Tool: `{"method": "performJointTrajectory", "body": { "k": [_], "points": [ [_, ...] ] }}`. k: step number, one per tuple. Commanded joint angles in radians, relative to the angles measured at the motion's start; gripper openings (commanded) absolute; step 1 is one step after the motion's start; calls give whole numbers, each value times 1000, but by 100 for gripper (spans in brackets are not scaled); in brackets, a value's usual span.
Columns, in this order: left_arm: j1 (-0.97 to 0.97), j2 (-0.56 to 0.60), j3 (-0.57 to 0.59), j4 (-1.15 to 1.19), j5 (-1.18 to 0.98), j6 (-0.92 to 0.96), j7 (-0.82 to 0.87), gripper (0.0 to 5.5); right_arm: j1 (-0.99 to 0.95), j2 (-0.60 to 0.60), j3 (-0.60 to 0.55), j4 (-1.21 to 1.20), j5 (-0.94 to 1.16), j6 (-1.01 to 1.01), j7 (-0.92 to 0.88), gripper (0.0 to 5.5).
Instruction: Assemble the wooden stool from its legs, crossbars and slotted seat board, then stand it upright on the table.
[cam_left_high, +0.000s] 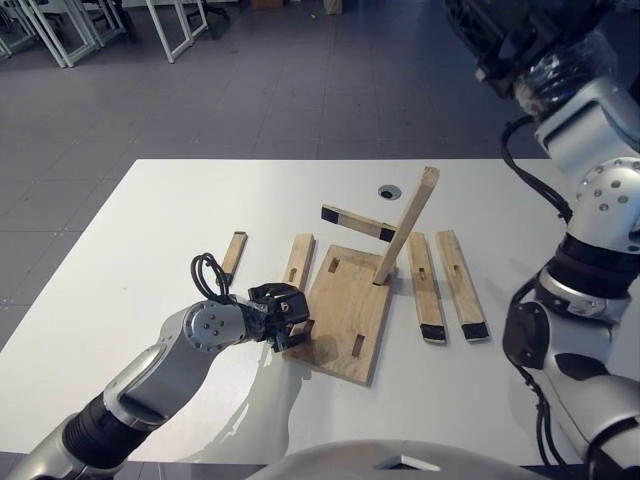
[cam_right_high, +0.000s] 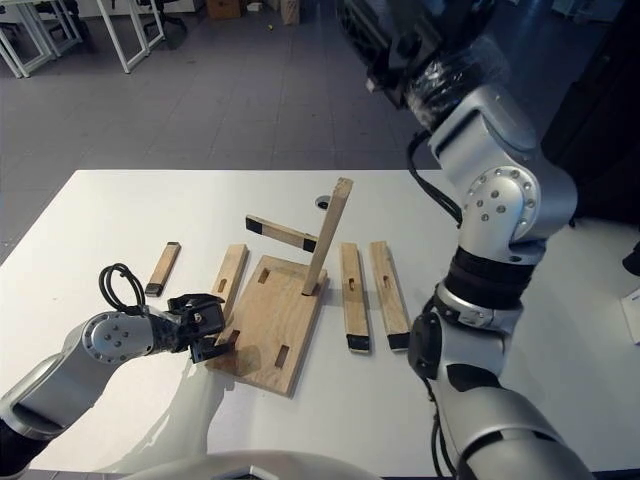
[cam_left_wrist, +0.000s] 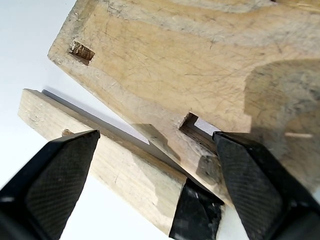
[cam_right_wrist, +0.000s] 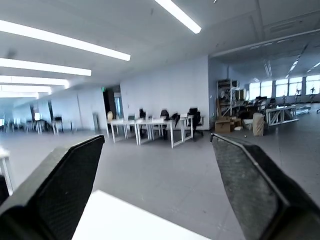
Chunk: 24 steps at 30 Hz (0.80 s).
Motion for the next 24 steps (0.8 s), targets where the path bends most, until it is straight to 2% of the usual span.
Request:
{"method": "performJointTrajectory", "body": {
  "k": [1, 3, 6, 8, 13, 15, 17, 20, 22, 24],
  "points": [
    [64, -12, -82, 46, -18, 50, -38, 420, 140, 46, 111, 12, -6, 51, -13, 392],
    [53, -18, -87, 54, -16, 48, -41, 420, 212, 17, 187, 77, -72, 12, 18, 392],
    [50, -25, -86, 68, -12, 43, -35, 420, 203, 9, 209, 97, -82, 2, 30, 392],
    [54, -34, -88, 72, -9, 43, -26, 420, 154, 12, 167, 102, -56, -13, 21, 392],
    [82, -62, -94, 43, -9, 70, 3, 420, -18, -46, -56, 127, 19, -104, -74, 392],
    [91, -66, -88, 30, -12, 83, 10, 420, 79, -103, -77, 59, -15, -86, -103, 392],
    [89, -78, -73, 15, -21, 102, 18, 420, 294, -132, -45, -63, -47, -25, -124, 424],
    [97, -114, -11, -26, -44, 159, 50, 420, 635, -112, 16, -274, -86, 33, -171, 491],
    [115, -153, 64, -92, -71, 241, 88, 420, 847, -108, 86, -371, -89, 61, -155, 491],
    [108, -169, 134, -150, -97, 313, 106, 420, 969, -111, 132, -403, -102, 51, -134, 491]
  ]
}}
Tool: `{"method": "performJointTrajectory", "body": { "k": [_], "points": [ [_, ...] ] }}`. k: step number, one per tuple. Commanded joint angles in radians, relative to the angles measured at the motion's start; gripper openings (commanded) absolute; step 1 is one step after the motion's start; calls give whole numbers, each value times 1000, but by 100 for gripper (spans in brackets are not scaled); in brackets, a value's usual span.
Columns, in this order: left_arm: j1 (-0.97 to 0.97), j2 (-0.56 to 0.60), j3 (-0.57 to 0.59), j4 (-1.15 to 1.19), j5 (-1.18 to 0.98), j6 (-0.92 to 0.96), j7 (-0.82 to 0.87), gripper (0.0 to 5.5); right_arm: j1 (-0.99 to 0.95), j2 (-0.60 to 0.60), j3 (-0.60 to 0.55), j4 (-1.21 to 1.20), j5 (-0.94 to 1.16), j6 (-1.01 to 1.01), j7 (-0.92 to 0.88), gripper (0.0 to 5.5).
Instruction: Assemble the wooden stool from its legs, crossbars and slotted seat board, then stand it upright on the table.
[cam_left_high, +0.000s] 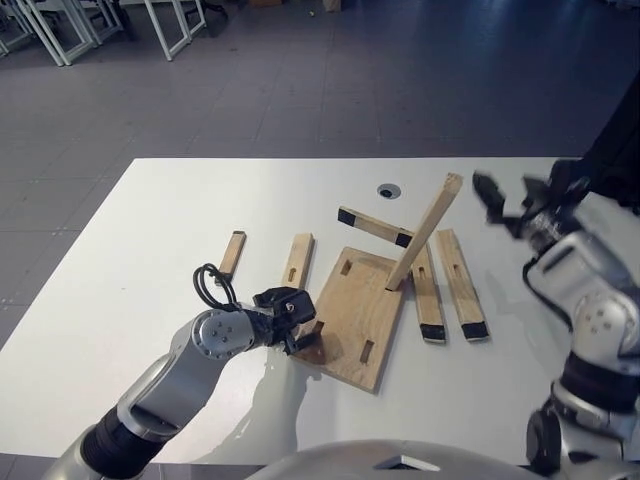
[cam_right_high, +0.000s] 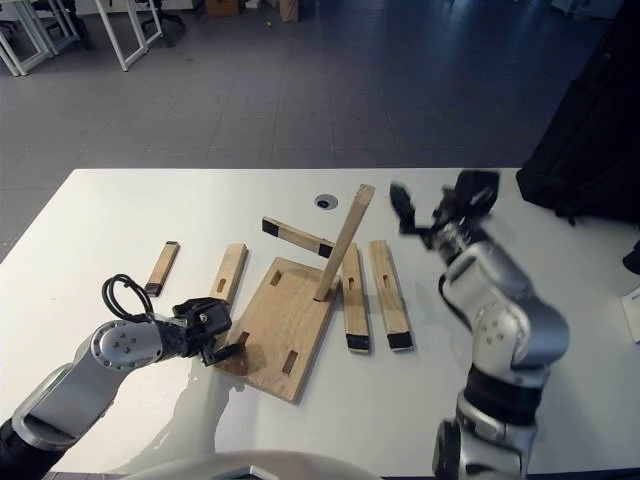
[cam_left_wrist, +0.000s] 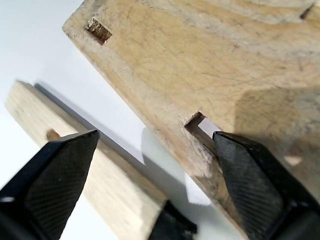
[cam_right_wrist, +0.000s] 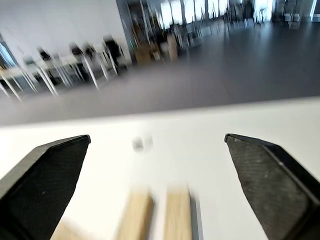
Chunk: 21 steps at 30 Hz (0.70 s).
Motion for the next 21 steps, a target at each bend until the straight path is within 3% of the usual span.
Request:
{"method": "performJointTrajectory", "body": {
  "k": [1, 6, 12, 21],
  "points": [
    [23, -16, 85, -71, -53, 140, 19, 420, 191, -9, 84, -61, -35, -7, 34, 491],
    [-65, -15, 228, -127, -130, 220, 12, 420, 305, -69, 156, 53, -179, -166, 97, 491],
    [-143, -82, 294, -154, -204, 264, 58, 420, 382, -87, 204, 198, -275, -285, 161, 491],
    [-185, -176, 343, -103, -223, 259, 182, 420, 369, -79, 242, 240, -297, -287, 205, 336]
  ]
}}
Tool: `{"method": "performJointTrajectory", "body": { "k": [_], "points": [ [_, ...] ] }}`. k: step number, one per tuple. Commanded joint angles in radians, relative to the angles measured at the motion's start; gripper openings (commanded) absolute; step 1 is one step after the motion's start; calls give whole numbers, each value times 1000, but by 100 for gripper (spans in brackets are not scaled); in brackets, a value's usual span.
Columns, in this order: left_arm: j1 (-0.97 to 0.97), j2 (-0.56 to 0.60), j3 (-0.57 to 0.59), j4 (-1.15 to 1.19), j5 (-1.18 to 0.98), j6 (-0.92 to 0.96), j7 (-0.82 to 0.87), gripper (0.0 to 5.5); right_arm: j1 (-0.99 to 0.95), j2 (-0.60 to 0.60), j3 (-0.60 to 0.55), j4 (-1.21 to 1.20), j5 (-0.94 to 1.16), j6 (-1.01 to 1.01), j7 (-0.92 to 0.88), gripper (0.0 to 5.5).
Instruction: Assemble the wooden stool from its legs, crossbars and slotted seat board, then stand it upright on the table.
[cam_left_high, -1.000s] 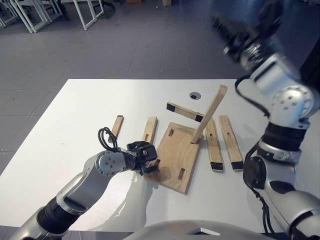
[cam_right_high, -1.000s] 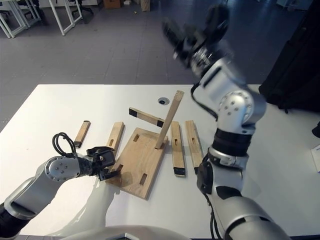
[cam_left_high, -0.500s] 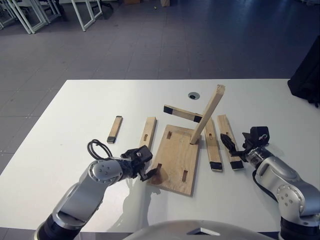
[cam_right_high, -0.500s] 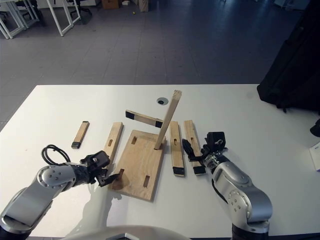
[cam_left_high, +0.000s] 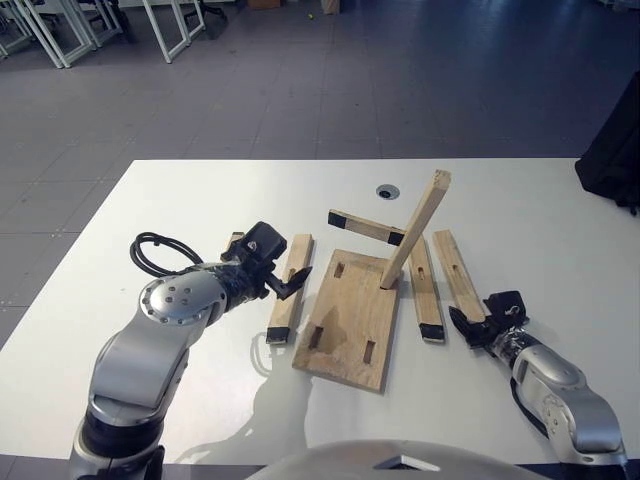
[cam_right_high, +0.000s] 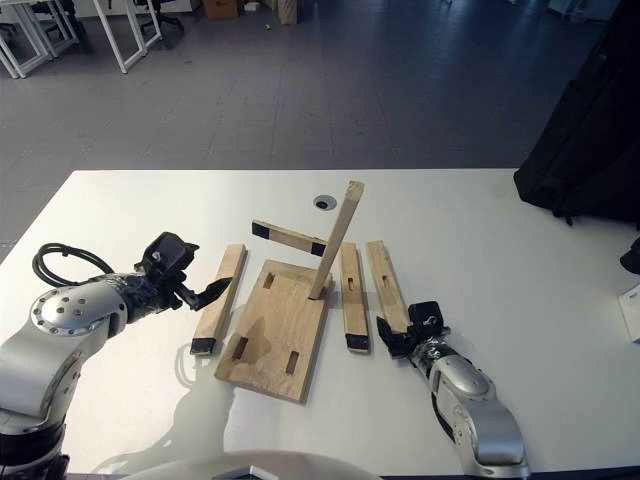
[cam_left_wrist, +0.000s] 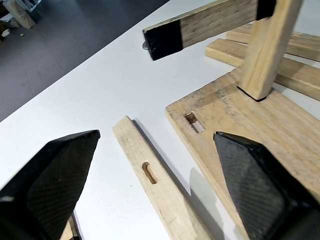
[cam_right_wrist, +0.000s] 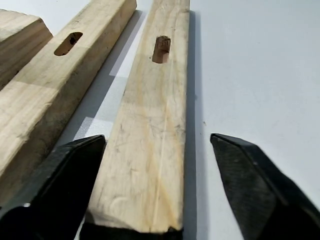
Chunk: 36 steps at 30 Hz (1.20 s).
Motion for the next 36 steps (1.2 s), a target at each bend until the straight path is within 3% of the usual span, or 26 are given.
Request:
{"method": "performJointTrajectory", "body": {
  "k": [1, 7, 11, 15, 18, 22, 31, 36],
  "points": [
    [-5, -60, 28, 20, -15, -2, 53, 420, 7, -12, 24, 35, -18, 37, 19, 318],
    [40, -181, 119, 114, -71, -63, 91, 420, -57, -25, -53, 68, -12, 4, 23, 205],
    [2, -260, 239, 132, -232, -41, 40, 420, -289, -83, -228, 44, 43, -1, -11, 204],
    [-104, -356, 479, 199, -777, 34, -106, 420, -646, -16, -353, -150, 458, 116, -43, 204],
    [-173, -307, 557, 361, -1068, 49, -105, 420, -744, -21, -383, -199, 900, 182, -93, 204],
    [-243, -261, 553, 523, -1360, 11, -34, 420, -748, -129, -318, -215, 1396, 219, -74, 204],
    [-291, -144, 411, 566, -1541, -42, -6, 420, -675, -193, -56, -228, 1390, 320, 46, 204],
    [-259, -108, 370, 537, -1600, -87, 0, 420, -634, -211, 9, -212, 1295, 323, 117, 204]
  ]
}}
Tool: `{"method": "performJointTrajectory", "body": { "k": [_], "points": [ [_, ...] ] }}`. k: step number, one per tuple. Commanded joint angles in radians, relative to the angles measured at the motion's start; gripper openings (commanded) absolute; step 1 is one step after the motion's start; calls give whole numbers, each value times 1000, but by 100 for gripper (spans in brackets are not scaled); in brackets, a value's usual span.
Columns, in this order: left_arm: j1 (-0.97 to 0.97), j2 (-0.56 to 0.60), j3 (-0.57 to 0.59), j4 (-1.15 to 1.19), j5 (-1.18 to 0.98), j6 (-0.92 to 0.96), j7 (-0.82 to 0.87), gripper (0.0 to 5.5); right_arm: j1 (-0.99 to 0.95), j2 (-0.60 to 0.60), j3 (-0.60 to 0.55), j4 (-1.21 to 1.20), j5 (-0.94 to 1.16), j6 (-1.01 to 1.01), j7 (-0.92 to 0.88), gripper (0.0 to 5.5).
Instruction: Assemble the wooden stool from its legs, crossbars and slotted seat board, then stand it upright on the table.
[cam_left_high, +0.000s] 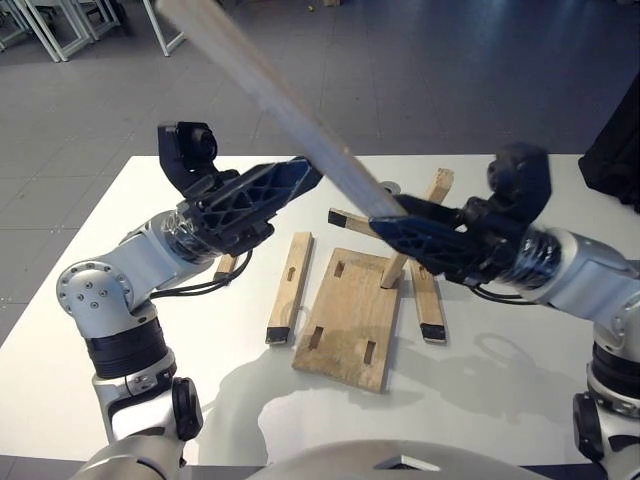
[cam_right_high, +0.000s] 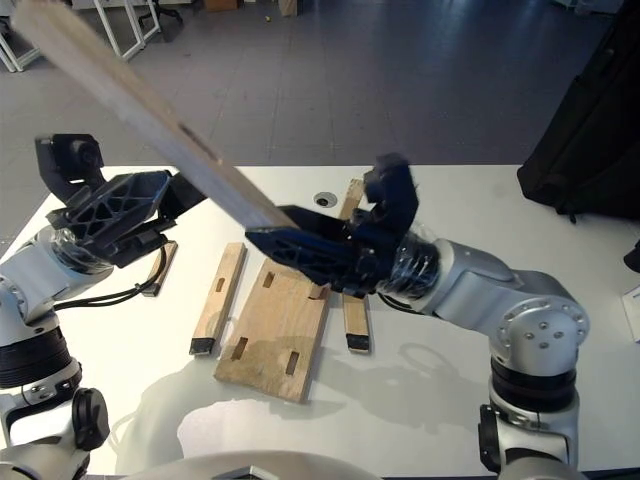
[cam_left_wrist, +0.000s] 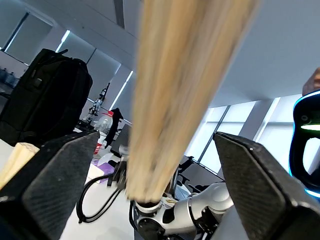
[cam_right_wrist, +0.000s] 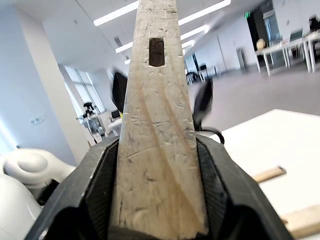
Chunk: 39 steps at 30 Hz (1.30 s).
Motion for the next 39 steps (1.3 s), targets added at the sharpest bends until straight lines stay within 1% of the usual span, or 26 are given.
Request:
{"method": "performJointTrajectory", "body": {
  "k": [1, 4, 8, 11, 13, 14, 15, 17, 20, 21, 23, 24, 25, 27, 29, 30, 33, 36, 39],
  "points": [
    [23, 46, -33, -21, -80, -14, 1, 406, 21, -14, 36, 5, -70, 1, 43, 204],
    [36, 83, -55, -18, -141, -13, -10, 368, 30, -14, 53, 3, -103, -2, 61, 204],
    [63, 114, -87, -28, -143, -34, -3, 299, 31, -12, 66, -4, -128, -12, 79, 204],
    [81, 130, -101, -34, -149, -47, -12, 258, 30, -12, 73, -10, -157, -18, 91, 204],
    [92, 143, -111, -39, -155, -43, -30, 247, 27, -17, 77, -10, -174, -18, 96, 204],
    [96, 149, -116, -42, -154, -43, -39, 246, 27, -11, 69, 3, -141, -20, 74, 204],
    [102, 155, -118, -45, -149, -44, -47, 246, 22, -31, 62, 1, -94, -4, 90, 242],
    [109, 163, -111, -39, -126, -56, -66, 238, 9, -46, 35, 17, -28, -10, 37, 279],
    [135, 165, -53, -24, -69, -111, -98, 227, 44, -144, -93, 68, 89, -17, 31, 340],
    [150, 172, -27, -20, -55, -126, -108, 213, 90, -175, -136, 87, 90, -7, 52, 356],
    [174, 196, 23, -7, -41, -141, -126, 203, 205, -223, -141, 71, -57, 3, 95, 360],
    [181, 208, 45, 1, -35, -147, -133, 203, 261, -248, -107, 40, -163, -2, 108, 360],
    [187, 219, 65, 8, -28, -154, -137, 203, 307, -274, -40, -8, -293, -17, 114, 360],
    [189, 228, 93, 15, -9, -177, -133, 203, 369, -315, 146, -88, -567, -59, 96, 360],
    [173, 234, 109, 29, 36, -210, -106, 203, 386, -302, 310, -122, -790, -109, 60, 360],
    [157, 234, 109, 43, 71, -227, -81, 203, 384, -287, 358, -131, -863, -127, 50, 360],
    [114, 206, 89, 57, 218, -313, -28, 203, 348, -248, 451, -146, -1006, -161, 59, 360],
    [94, 166, 68, 34, 257, -345, -24, 203, 314, -223, 514, -146, -1106, -169, 79, 360],
    [104, 152, 57, 4, 276, -355, -29, 203, 301, -207, 544, -142, -1160, -161, 102, 360]
  ]
}}
